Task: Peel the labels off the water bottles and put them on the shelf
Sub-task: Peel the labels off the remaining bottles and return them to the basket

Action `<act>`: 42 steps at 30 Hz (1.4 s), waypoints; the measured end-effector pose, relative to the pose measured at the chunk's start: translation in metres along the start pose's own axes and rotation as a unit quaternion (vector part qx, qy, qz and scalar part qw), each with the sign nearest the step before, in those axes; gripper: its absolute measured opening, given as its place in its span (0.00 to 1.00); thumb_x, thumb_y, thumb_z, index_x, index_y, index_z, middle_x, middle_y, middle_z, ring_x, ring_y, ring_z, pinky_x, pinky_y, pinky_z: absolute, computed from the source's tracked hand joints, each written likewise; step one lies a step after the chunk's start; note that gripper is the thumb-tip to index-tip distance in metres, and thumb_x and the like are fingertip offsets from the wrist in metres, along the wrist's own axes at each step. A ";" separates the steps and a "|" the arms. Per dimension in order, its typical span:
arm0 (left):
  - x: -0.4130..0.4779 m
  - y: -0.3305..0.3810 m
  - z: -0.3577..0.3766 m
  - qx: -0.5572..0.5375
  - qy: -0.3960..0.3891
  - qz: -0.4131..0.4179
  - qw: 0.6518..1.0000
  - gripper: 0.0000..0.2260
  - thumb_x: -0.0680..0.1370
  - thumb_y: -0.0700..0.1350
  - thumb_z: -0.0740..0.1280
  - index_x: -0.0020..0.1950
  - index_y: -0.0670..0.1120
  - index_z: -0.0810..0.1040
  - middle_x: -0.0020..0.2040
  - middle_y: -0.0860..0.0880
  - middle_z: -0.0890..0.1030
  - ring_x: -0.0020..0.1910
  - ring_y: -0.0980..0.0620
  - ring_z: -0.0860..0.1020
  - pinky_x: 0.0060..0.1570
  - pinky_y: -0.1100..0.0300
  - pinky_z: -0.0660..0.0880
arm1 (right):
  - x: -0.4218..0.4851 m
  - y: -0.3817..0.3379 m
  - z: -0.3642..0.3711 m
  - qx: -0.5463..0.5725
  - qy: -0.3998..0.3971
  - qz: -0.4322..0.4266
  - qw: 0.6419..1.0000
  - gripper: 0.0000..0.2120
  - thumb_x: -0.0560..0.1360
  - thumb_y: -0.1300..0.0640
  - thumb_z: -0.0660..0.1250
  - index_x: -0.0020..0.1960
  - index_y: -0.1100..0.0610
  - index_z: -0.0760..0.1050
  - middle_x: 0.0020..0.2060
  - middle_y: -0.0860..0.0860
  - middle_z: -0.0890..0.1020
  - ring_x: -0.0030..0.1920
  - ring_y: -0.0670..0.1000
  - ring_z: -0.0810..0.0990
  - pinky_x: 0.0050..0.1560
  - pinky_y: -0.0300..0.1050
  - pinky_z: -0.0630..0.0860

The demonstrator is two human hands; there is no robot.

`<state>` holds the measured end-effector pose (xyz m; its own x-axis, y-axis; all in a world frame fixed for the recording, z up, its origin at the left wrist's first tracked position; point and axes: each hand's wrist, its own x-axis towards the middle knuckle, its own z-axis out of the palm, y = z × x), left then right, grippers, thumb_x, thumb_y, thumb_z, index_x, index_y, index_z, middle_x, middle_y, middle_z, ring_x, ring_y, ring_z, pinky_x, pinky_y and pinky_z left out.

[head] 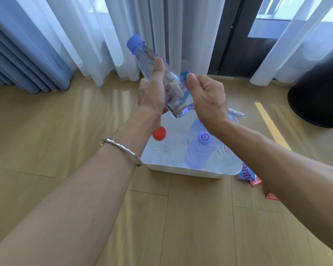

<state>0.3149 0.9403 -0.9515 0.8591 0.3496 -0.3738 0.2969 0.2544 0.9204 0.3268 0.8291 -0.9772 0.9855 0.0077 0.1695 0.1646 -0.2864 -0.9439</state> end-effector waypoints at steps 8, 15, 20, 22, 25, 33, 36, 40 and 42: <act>0.004 -0.003 -0.016 0.061 -0.043 0.014 0.997 0.19 0.81 0.57 0.54 0.60 0.47 0.75 0.46 0.48 0.83 0.43 0.50 0.82 0.44 0.54 0.77 | 0.012 0.000 -0.015 0.033 0.048 0.068 0.996 0.17 0.81 0.54 0.58 0.35 0.52 0.74 0.30 0.45 0.74 0.35 0.47 0.73 0.40 0.50 0.75; -0.003 -0.001 0.005 0.092 -0.055 -0.053 0.993 0.28 0.72 0.66 0.65 0.62 0.46 0.75 0.52 0.46 0.83 0.49 0.47 0.82 0.41 0.55 0.80 | 0.000 -0.003 -0.012 -0.133 -0.009 -0.130 0.982 0.13 0.81 0.52 0.60 0.46 0.59 0.78 0.30 0.49 0.76 0.32 0.52 0.73 0.34 0.42 0.66; 0.000 0.001 -0.006 0.062 -0.027 -0.133 0.989 0.17 0.72 0.62 0.69 0.48 0.49 0.76 0.43 0.50 0.81 0.40 0.51 0.80 0.38 0.59 0.77 | -0.008 0.005 -0.007 -0.232 -0.089 -0.348 0.904 0.11 0.78 0.59 0.62 0.47 0.65 0.80 0.37 0.57 0.83 0.37 0.60 0.81 0.34 0.48 0.77; 0.001 -0.001 -0.011 0.071 -0.013 -0.146 0.987 0.16 0.71 0.60 0.72 0.44 0.49 0.75 0.44 0.49 0.81 0.42 0.50 0.80 0.38 0.58 0.77 | -0.009 0.010 -0.005 -0.237 -0.117 -0.394 0.880 0.08 0.77 0.62 0.64 0.46 0.66 0.80 0.39 0.59 0.84 0.40 0.60 0.82 0.33 0.52 0.79; 0.005 -0.001 -0.014 0.076 0.013 -0.135 0.988 0.16 0.70 0.54 0.74 0.49 0.48 0.75 0.48 0.46 0.80 0.41 0.49 0.79 0.43 0.56 0.80 | -0.010 0.006 -0.004 -0.212 -0.099 -0.314 0.920 0.11 0.79 0.57 0.63 0.50 0.63 0.80 0.35 0.54 0.83 0.33 0.52 0.79 0.32 0.44 0.74; 0.009 0.013 -0.015 0.024 -0.018 -0.095 0.995 0.18 0.70 0.46 0.73 0.58 0.46 0.75 0.45 0.49 0.79 0.42 0.53 0.79 0.37 0.56 0.80 | 0.008 -0.016 -0.009 0.088 -0.040 0.049 0.994 0.14 0.82 0.57 0.60 0.38 0.57 0.76 0.31 0.54 0.75 0.32 0.53 0.73 0.35 0.53 0.77; 0.010 0.008 -0.017 -0.007 -0.035 -0.089 0.995 0.17 0.71 0.45 0.73 0.58 0.45 0.76 0.47 0.49 0.79 0.44 0.53 0.78 0.35 0.57 0.79 | 0.015 -0.021 -0.018 0.185 -0.030 0.161 0.969 0.16 0.82 0.57 0.59 0.38 0.58 0.74 0.28 0.54 0.76 0.29 0.53 0.76 0.33 0.46 0.79; 0.014 0.008 -0.018 -0.082 -0.074 -0.058 0.992 0.05 0.72 0.40 0.71 0.44 0.46 0.75 0.39 0.49 0.79 0.38 0.53 0.80 0.39 0.52 0.80 | 0.025 -0.020 -0.024 0.243 -0.006 0.244 0.939 0.14 0.83 0.55 0.58 0.42 0.60 0.75 0.29 0.53 0.81 0.27 0.49 0.81 0.30 0.43 0.80; 0.013 0.011 -0.017 -0.114 -0.092 -0.043 0.988 0.05 0.73 0.38 0.69 0.43 0.46 0.74 0.38 0.49 0.79 0.38 0.53 0.80 0.38 0.52 0.80 | 0.030 -0.018 -0.027 0.256 0.009 0.272 0.928 0.14 0.83 0.55 0.58 0.44 0.61 0.75 0.33 0.55 0.82 0.29 0.50 0.82 0.28 0.42 0.79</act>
<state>0.3223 0.9633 -0.9486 0.9024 0.1537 -0.4026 0.2879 0.4802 0.8286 0.3521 0.8089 -0.9475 0.9287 -0.0217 -0.3701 -0.3534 0.2497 -0.9015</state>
